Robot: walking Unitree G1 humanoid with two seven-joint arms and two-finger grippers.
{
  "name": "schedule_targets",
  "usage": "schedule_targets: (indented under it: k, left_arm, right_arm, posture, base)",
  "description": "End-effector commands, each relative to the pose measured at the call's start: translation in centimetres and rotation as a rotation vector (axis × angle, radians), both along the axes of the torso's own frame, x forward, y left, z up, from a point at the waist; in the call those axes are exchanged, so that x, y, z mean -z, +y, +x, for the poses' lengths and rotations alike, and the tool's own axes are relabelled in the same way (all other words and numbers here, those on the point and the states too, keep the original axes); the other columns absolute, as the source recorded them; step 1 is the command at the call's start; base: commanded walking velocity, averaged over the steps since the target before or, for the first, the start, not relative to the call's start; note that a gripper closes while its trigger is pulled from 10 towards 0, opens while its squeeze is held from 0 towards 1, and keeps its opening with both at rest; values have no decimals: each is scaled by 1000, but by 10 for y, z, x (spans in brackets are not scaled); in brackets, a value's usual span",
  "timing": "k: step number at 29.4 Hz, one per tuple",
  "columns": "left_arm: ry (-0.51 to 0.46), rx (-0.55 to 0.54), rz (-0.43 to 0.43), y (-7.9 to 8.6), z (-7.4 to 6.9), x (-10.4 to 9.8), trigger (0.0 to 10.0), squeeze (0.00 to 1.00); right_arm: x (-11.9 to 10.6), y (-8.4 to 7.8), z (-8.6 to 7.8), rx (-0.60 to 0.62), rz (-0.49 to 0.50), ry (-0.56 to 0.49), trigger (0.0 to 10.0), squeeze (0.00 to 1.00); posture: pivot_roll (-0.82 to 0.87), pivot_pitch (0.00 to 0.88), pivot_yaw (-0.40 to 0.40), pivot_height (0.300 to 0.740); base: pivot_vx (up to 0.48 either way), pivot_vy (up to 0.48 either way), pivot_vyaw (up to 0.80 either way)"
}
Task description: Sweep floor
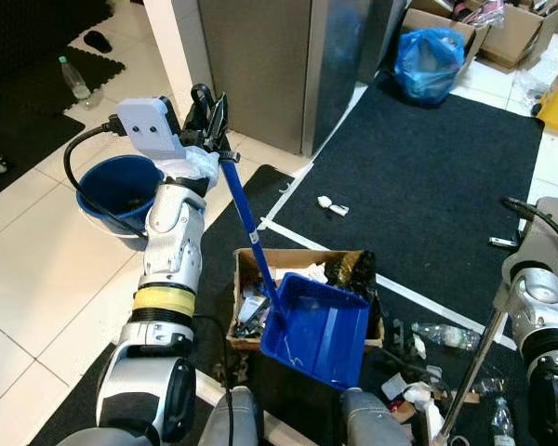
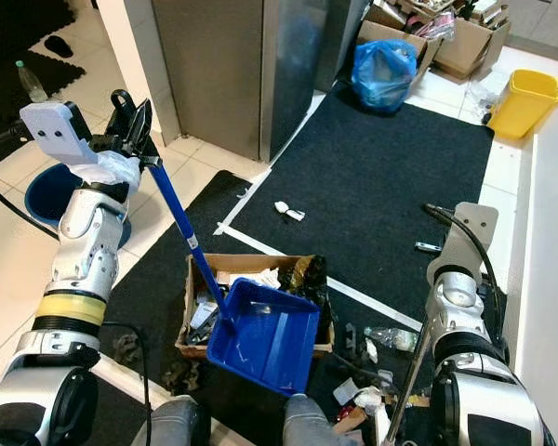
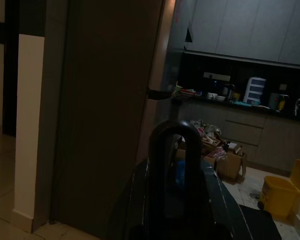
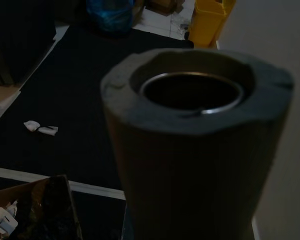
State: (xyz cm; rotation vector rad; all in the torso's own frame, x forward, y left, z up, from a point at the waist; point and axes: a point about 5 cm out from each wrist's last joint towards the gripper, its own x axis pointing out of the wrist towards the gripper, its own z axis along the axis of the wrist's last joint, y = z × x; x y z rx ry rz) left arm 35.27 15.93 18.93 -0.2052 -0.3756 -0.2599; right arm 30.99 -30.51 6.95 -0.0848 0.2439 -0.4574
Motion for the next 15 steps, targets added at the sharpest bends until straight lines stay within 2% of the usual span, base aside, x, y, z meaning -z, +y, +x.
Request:
schedule_targets:
  k: [1, 6, 15]
  left_arm:
    - [23, 6, -16, -4, -1, 7, 10000, 0]
    - [44, 4, -18, -4, -3, 14, 10000, 0]
    - [45, 7, -17, -5, -3, 14, 10000, 0]
  right_arm:
    - [3, 0, -1, 2, 10, 24, 10000, 0]
    - [3, 1, 0, -2, 12, 25, 10000, 0]
    - [3, -1, 0, -5, 7, 33, 10000, 0]
  posture:
    - [130, 16, -39, 740]
    - [130, 17, -41, 740]
    - [127, 17, -48, 740]
  base:
    - [-292, 0, 0]
    - [-297, 0, 0]
    - [-321, 0, 0]
